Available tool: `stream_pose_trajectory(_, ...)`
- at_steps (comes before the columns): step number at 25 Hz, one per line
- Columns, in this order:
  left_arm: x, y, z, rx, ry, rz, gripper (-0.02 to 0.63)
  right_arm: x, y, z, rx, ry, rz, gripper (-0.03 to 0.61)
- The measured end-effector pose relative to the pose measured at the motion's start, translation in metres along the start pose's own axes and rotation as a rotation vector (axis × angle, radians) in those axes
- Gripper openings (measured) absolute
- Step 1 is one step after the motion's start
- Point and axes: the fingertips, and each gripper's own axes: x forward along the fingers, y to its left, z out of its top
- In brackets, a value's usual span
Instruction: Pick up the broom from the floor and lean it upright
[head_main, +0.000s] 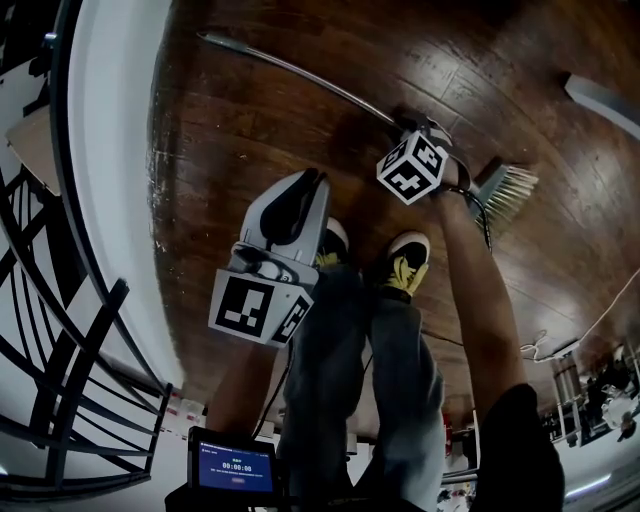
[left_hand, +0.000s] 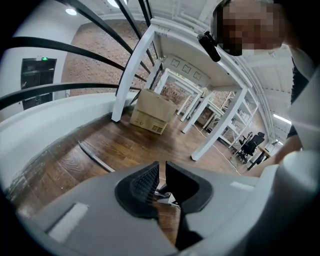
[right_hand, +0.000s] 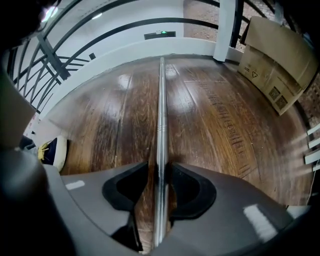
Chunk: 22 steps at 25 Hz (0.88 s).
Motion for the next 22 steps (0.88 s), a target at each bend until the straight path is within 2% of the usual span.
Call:
stream_pose_trajectory(2, 0.015, 0.007, -0.012, 0.003, 0.004, -0.008, 0.058, 0.019, 0.002, -0.004, 0.001, 0.003, 0.000, 0.122)
stream_pose_trajectory(3, 0.018, 0.008, -0.013, 0.005, 0.004, -0.010, 0.057, 0.022, 0.003, -0.005, 0.002, 0.002, -0.002, 0.086)
stream_pose_trajectory(10, 0.015, 0.013, 0.000, -0.008, 0.005, 0.005, 0.063, 0.001, -0.003, -0.001, 0.020, -0.051, -0.052, 0.081)
stream_pose_trajectory(16, -0.001, -0.004, 0.043, -0.077, -0.010, 0.005, 0.100, -0.080, -0.010, 0.017, 0.059, -0.153, -0.070, 0.078)
stream_pose_trajectory(20, -0.012, -0.030, 0.079, -0.157, -0.057, -0.012, 0.188, -0.154, -0.003, 0.036, 0.062, -0.279, -0.071, 0.077)
stream_pose_trajectory(22, -0.018, -0.044, 0.093, -0.156, -0.066, 0.000, 0.229, -0.186, 0.003, 0.040, 0.065, -0.326, -0.074, 0.077)
